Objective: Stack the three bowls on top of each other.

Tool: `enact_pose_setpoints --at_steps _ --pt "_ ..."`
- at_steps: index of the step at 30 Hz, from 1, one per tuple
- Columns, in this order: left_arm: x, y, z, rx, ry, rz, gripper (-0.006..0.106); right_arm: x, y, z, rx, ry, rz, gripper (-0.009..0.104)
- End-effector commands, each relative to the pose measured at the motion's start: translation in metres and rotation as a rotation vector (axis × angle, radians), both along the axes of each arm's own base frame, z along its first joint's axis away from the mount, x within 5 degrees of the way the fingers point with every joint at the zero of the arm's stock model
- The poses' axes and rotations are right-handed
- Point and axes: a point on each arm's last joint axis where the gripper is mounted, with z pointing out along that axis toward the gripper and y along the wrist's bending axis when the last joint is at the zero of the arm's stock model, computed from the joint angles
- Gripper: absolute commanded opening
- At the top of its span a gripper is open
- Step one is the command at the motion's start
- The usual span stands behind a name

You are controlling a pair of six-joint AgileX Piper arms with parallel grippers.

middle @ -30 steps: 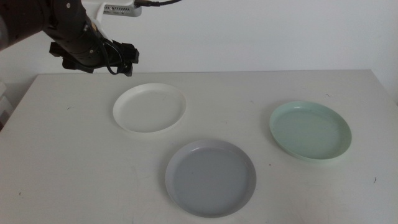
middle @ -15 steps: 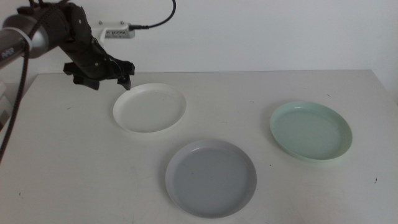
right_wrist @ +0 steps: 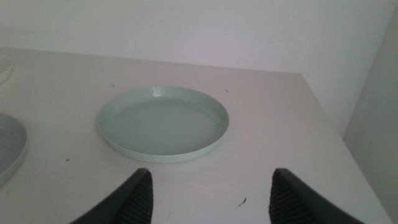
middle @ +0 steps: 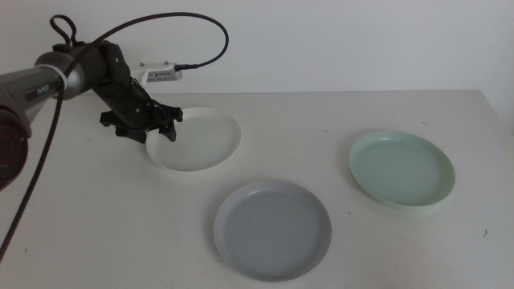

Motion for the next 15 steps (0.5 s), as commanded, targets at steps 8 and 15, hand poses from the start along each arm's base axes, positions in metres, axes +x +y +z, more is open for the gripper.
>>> enact_pose_setpoints --at_steps 8,15 --pt "0.004 0.0 0.03 -0.022 -0.095 0.013 0.02 -0.001 -0.002 0.01 -0.019 -0.107 -0.019 0.048" --pt "0.004 0.008 0.044 -0.08 -0.115 0.079 0.0 -0.001 -0.002 0.01 -0.019 -0.107 -0.019 0.048"
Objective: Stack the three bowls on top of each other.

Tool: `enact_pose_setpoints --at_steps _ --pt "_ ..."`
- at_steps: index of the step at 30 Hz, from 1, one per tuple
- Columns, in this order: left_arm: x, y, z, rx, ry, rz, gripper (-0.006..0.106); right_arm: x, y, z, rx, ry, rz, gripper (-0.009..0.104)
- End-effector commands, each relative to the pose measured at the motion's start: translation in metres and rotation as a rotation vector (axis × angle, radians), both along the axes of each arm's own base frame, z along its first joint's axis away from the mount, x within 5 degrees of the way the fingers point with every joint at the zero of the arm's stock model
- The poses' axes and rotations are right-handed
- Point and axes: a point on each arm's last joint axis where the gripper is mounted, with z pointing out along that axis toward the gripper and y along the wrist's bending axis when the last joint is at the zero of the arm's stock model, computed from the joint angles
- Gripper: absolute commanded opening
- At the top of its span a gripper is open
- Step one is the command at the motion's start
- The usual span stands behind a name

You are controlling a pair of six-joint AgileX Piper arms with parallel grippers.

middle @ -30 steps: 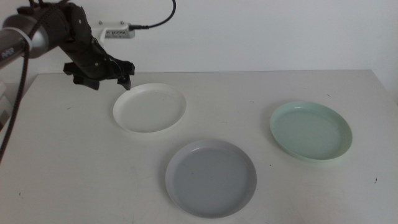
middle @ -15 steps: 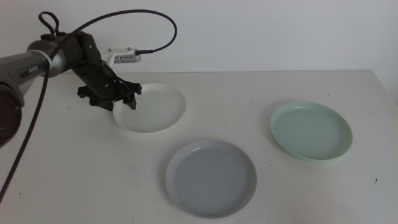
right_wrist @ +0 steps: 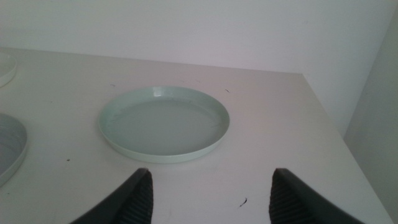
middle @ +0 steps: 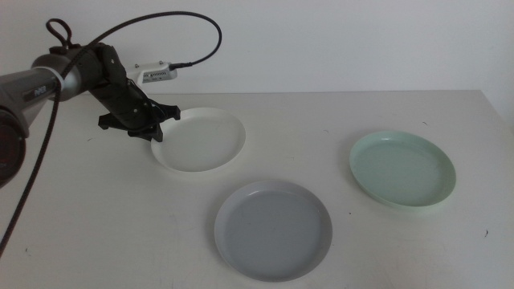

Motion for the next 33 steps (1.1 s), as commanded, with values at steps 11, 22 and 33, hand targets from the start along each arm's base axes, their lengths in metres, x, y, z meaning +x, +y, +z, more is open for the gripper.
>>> enact_pose_setpoints --at_steps 11,22,33 --pt "-0.051 0.006 0.125 -0.082 -0.244 0.051 0.0 -0.001 -0.002 0.01 -0.019 -0.107 -0.019 0.048" --pt "-0.148 -0.034 0.154 -0.146 -0.283 -0.033 0.0 -0.001 -0.002 0.01 -0.019 -0.107 -0.019 0.048" --pt "-0.196 -0.098 0.108 -0.236 -0.248 -0.116 0.0 -0.001 -0.002 0.01 -0.019 -0.107 -0.019 0.048"
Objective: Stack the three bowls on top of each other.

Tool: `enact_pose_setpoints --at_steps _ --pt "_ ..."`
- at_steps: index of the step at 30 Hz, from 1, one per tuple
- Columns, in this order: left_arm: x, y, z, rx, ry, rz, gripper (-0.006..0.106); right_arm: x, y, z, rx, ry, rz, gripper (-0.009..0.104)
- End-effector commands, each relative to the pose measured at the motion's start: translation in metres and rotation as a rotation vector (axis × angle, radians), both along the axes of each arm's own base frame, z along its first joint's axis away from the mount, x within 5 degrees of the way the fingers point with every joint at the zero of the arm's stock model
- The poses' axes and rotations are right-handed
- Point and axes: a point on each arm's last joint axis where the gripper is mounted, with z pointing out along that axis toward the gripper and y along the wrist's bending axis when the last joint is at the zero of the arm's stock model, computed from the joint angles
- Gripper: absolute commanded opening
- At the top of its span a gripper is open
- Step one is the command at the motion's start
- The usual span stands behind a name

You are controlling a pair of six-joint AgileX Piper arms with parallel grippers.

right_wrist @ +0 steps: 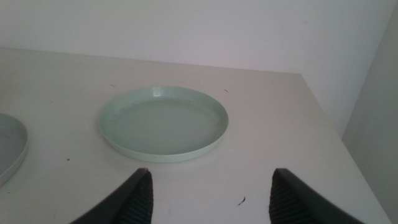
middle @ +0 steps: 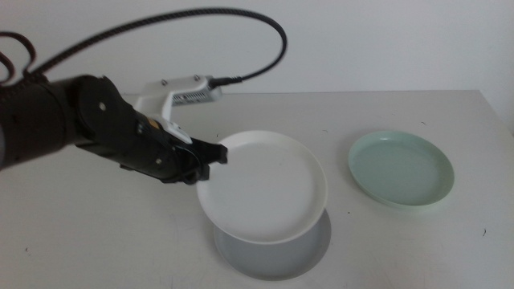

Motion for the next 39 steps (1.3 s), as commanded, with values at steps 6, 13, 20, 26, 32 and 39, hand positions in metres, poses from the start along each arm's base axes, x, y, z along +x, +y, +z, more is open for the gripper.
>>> enact_pose_setpoints --at_steps 6,13,20,26,32,39 --pt "-0.012 -0.018 0.004 -0.095 -0.13 0.046 0.0 -0.001 -0.002 0.01 -0.019 -0.107 -0.019 0.048" --pt "-0.007 -0.019 -0.022 -0.096 -0.065 0.088 0.0 -0.001 -0.002 0.01 -0.019 -0.107 -0.019 0.048" --pt "-0.003 -0.022 -0.038 -0.082 -0.018 0.093 0.0 -0.001 -0.002 0.01 -0.019 -0.107 -0.019 0.048" --pt "-0.005 -0.023 -0.04 -0.06 -0.007 0.06 0.02 -0.001 -0.002 0.01 -0.019 -0.107 -0.019 0.048" --pt "-0.008 -0.022 -0.037 -0.044 -0.008 0.02 0.067 -0.001 -0.002 0.01 -0.019 -0.107 -0.019 0.048" --pt "-0.026 -0.015 0.013 -0.055 -0.162 -0.079 0.103 -0.001 -0.002 0.01 -0.019 -0.107 -0.019 0.048"
